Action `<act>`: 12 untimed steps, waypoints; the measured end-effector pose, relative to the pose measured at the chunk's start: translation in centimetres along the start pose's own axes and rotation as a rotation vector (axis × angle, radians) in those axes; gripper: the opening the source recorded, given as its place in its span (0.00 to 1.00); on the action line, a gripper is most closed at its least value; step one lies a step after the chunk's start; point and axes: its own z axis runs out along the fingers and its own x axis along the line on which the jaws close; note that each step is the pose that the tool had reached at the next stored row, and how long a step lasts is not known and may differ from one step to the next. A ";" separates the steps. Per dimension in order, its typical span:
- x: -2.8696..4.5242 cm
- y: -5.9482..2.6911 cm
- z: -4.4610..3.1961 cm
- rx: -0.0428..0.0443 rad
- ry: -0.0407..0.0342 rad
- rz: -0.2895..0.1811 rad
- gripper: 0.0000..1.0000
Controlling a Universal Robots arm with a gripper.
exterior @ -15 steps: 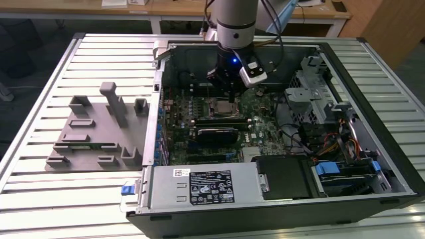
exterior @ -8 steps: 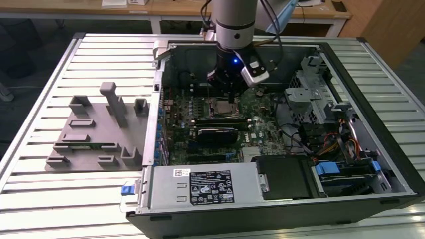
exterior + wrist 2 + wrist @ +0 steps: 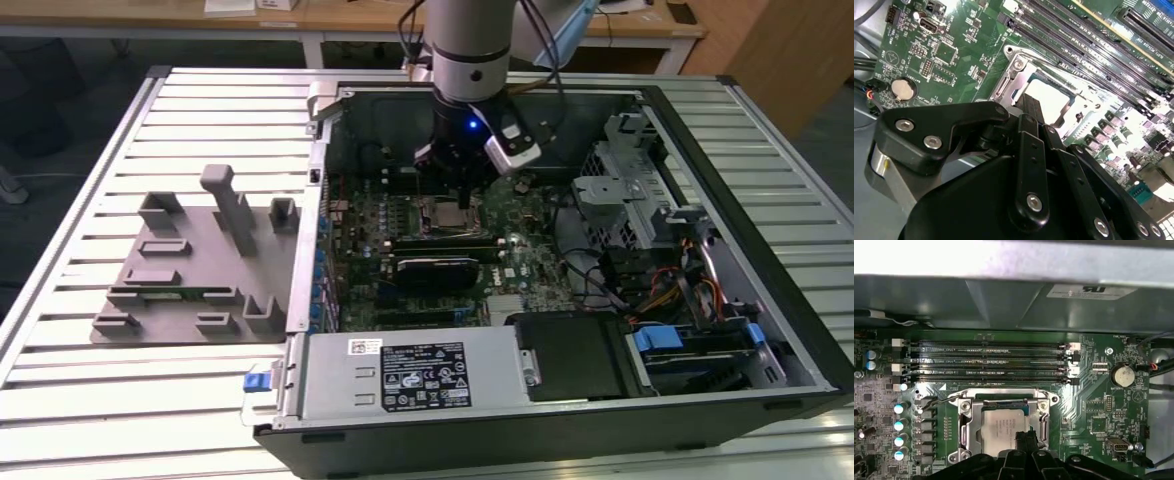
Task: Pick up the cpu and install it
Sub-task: 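Close the cpu cover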
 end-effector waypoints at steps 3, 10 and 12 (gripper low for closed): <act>0.03 0.00 0.25 0.0000 0.0023 0.001 0.11; 0.37 0.01 0.57 0.0001 0.0039 0.001 0.11; 0.49 0.01 0.62 0.0001 0.0039 0.001 0.11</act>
